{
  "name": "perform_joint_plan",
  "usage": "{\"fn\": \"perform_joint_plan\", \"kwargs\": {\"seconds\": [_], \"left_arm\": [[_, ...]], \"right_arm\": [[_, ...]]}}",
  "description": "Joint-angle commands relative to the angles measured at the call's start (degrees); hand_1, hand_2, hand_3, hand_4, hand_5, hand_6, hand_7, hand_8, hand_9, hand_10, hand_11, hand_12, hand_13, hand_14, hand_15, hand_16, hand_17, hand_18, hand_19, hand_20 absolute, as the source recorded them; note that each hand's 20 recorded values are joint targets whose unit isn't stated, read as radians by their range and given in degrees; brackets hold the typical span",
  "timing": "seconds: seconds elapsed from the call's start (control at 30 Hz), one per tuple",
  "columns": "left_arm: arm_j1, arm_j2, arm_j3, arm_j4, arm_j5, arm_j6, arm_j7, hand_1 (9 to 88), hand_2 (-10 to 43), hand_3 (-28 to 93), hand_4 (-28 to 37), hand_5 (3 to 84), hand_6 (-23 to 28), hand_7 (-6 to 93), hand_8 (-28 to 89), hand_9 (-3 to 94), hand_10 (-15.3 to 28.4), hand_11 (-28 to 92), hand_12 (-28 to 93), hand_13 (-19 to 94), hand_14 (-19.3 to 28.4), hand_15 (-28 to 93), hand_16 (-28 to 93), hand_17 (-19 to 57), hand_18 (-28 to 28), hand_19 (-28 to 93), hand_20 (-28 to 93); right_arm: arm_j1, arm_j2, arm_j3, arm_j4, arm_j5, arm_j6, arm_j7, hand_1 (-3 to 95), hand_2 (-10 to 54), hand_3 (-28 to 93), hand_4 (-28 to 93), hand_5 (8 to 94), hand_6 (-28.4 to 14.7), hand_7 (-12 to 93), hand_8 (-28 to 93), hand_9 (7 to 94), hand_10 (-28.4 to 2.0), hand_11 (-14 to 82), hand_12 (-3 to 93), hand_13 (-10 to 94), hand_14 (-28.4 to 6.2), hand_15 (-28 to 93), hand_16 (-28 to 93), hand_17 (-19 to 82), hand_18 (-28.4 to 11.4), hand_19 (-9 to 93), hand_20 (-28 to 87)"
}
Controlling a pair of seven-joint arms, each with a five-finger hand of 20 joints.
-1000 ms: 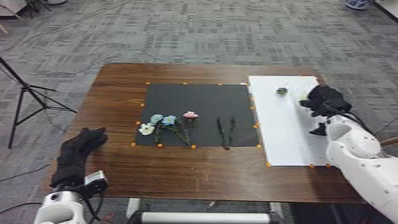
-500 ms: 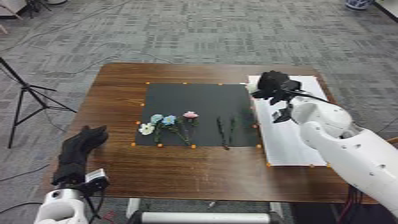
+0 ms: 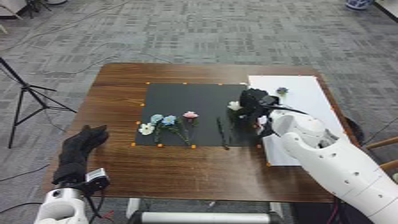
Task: Arrange flowers
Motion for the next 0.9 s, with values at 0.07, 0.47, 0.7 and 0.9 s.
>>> {"fn": "perform_joint_plan", "kwargs": {"seconds": [0.07,0.47,0.7,0.9], "left_arm": [[-0.1,-0.36,0.12,-0.19,-0.06,-0.2,-0.6,22.3,17.3,63,-28.3,55.3,2.2,14.3,-10,54.1,15.3,21,9,42,17.8,19,-2,3.6,11.8,14,15],[0.1,-0.37,0.19,-0.18,-0.16,-0.47,-0.55,22.2,17.3,63,-28.3,55.2,2.3,14.2,-10,54.1,15.2,21,9,41,17.8,19,-2,3.6,11.7,14,15],[-0.1,-0.45,0.2,-0.16,-0.13,-0.32,-0.75,22.2,17.3,63,-28.3,55.2,2.3,14.2,-10,54.0,15.2,21,9,41,17.8,19,-2,3.6,11.8,14,15],[-0.4,-0.36,0.22,-0.1,0.01,-0.41,-0.99,21.9,17.2,63,-28.3,55.2,2.4,14.2,-10,54.0,15.2,21,9,41,17.9,19,-2,3.6,11.7,14,15]], "right_arm": [[1.1,-1.5,-1.1,0.0,1.1,0.7,-0.1,58.3,-3.0,51,-20,78.3,2.5,20,5,89.0,-10.2,19.1,19.4,89,-2.8,64,34,63,-15.7,93,59],[2.6,-0.6,-3.3,-4.0,1.0,2.4,-1.7,58.4,-3.2,51,-20,78.3,2.6,20,5,88.6,-10.1,18.8,19.2,89,-2.5,64,34,63,-15.8,93,60],[1.7,-0.3,-4.3,-4.1,0.4,-1.8,-3.1,58.3,-3.0,51,-21,77.8,3.0,20,5,87.7,-9.9,18.0,18.9,89,-2.4,64,34,63,-15.5,93,60],[1.0,-0.7,-3.0,-4.6,-0.8,-7.5,-3.0,51.4,-3.3,52,-15,71.1,1.0,21,6,77.2,-11.8,14.8,18.1,87,-3.4,65,34,61,-15.5,93,59]]}}
